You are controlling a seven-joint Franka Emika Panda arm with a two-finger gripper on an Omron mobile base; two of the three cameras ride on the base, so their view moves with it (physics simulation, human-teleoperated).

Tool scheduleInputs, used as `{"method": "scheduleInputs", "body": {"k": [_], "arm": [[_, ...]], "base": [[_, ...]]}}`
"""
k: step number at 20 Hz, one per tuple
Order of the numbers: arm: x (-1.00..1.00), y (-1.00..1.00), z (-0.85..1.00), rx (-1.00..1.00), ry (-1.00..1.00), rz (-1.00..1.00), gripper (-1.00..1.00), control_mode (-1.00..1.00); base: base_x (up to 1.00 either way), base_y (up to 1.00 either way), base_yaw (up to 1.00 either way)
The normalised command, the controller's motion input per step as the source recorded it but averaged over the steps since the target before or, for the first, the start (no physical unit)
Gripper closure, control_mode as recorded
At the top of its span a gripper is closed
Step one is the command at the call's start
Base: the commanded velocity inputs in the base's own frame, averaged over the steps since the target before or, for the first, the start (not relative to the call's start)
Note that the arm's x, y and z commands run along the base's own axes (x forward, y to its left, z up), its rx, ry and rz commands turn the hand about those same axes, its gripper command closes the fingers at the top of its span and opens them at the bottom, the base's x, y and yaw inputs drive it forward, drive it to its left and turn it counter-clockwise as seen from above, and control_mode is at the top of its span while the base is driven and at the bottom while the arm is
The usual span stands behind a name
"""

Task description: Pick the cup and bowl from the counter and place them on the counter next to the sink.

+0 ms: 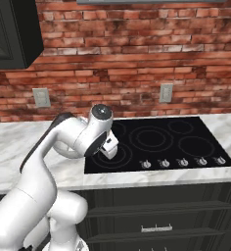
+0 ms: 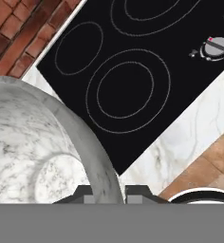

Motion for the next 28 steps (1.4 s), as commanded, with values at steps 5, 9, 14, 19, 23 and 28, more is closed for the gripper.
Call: {"method": "scheduleInputs", "body": {"k": [5,9,14,19,23,28], "arm": [[-0.73,-0.22,0.27,0.0,0.0,0.0,1.0,-1.0],[-0.34,-0.04,0.11,0.0,0.0,0.0,1.0,-1.0],[0.0,0.0,0.0,0.0,0.0,0.0,1.0,-1.0],[0.0,0.0,0.0,0.0,0.0,0.0,1.0,1.0],[0.0,0.0,0.0,0.0,0.0,0.0,1.0,1.0],[0.0,0.0,0.0,0.0,0.0,0.0,1.0,1.0]], "base": [[0.0,0.0,0.0],[0.0,0.0,0.0],[0.0,0.0,0.0],[0.0,0.0,0.0],[-0.27,0.0,-0.01],[-1.0,-0.22,-0.15]]}}
